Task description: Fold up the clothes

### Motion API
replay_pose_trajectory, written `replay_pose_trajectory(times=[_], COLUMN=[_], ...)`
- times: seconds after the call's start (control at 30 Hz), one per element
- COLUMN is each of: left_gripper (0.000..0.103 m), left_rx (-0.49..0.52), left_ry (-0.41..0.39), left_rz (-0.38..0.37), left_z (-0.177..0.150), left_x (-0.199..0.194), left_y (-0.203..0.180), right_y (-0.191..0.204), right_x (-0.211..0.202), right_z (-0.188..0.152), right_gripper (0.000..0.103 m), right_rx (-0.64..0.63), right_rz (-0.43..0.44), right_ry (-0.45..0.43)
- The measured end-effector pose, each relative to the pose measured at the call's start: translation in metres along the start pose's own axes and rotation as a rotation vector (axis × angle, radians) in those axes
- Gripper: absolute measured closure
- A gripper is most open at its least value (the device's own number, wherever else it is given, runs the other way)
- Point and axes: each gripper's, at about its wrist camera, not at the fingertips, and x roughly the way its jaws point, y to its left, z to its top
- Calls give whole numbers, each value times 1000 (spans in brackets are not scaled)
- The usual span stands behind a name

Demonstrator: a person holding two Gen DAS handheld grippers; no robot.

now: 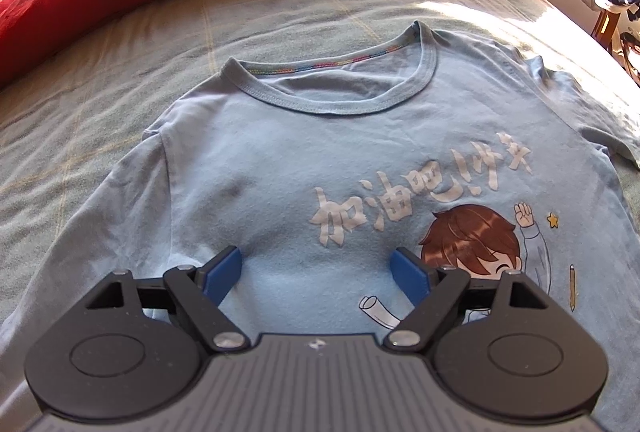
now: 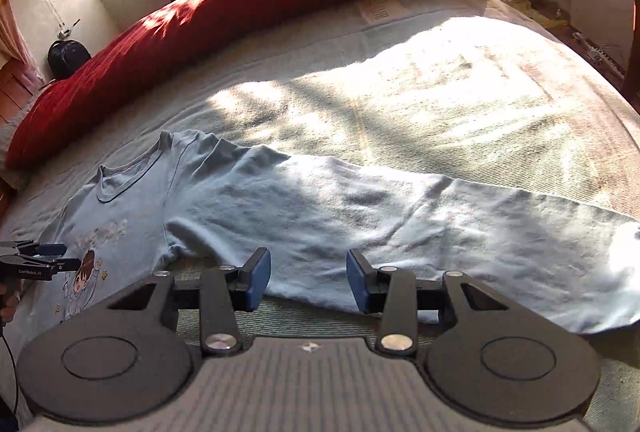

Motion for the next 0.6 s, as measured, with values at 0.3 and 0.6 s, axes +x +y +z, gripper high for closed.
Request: replay_pose_trajectory(times=[0.3, 0.6], left_gripper=[19, 19], left_rx=[9, 128], left_ry=[7, -51], left_rz=[9, 93], left_z=[1, -7], left_x=[1, -38], left_y=[-2, -46], right_y=[-82, -134], right_x=[-70, -56], right_z=[-12, -33], right_gripper=[41, 34], right_rx=[224, 387], right_rz=[-71, -19], right_ry=[-117, -148])
